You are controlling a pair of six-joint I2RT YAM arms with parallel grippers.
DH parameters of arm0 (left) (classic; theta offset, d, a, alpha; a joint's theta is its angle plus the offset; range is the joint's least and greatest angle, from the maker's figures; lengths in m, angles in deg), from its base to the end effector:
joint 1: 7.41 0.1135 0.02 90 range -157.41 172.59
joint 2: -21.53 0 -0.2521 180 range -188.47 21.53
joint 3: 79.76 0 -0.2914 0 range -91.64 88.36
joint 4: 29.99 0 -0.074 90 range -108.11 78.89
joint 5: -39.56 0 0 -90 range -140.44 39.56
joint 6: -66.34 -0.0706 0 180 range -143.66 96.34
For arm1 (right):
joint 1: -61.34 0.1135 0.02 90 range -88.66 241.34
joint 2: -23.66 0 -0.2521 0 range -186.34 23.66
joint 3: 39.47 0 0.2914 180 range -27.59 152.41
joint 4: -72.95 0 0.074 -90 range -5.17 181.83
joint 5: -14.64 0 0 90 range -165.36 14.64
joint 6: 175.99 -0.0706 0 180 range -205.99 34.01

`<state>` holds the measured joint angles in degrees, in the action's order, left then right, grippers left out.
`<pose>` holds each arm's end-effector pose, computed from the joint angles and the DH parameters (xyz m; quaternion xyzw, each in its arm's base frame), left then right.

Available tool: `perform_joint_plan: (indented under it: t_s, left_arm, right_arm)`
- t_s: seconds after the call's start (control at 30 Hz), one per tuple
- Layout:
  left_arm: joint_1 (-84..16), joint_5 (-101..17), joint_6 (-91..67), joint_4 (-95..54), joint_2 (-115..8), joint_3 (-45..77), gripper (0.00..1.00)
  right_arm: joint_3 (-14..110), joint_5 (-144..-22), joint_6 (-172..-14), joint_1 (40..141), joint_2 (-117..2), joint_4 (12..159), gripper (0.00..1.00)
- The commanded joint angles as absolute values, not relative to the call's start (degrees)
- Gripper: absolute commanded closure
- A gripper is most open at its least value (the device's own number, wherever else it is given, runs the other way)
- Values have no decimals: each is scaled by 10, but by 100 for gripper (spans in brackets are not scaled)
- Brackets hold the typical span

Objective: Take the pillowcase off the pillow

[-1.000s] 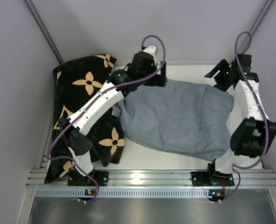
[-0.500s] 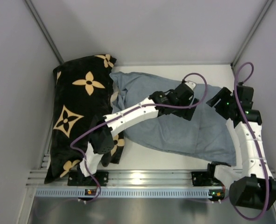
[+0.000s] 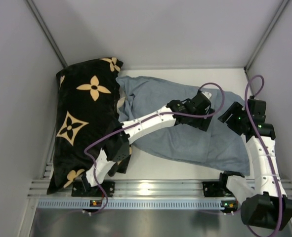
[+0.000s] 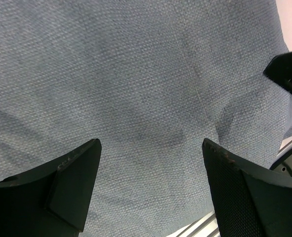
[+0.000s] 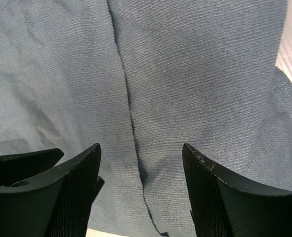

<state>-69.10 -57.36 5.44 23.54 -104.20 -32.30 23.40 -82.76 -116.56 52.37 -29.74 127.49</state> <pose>0.2709 -0.4849 0.2478 0.2390 0.8968 -0.2227 0.2984 0.2571 -0.0314 0.2619 0.2887 0.8762 0.1300 0.3634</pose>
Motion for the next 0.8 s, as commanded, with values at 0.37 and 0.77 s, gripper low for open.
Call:
perform_joint_plan:
  t_s: [0.37,0.77]
  left_arm:
    - [-724,-573,72,218,-1075,-370,14]
    - [-728,-634,81,220,-1121,-380,14]
  right_arm:
    - [230,-904,-1134,436,-314,1284,37]
    - [231,-923,-1139,436,-295,1282,37]
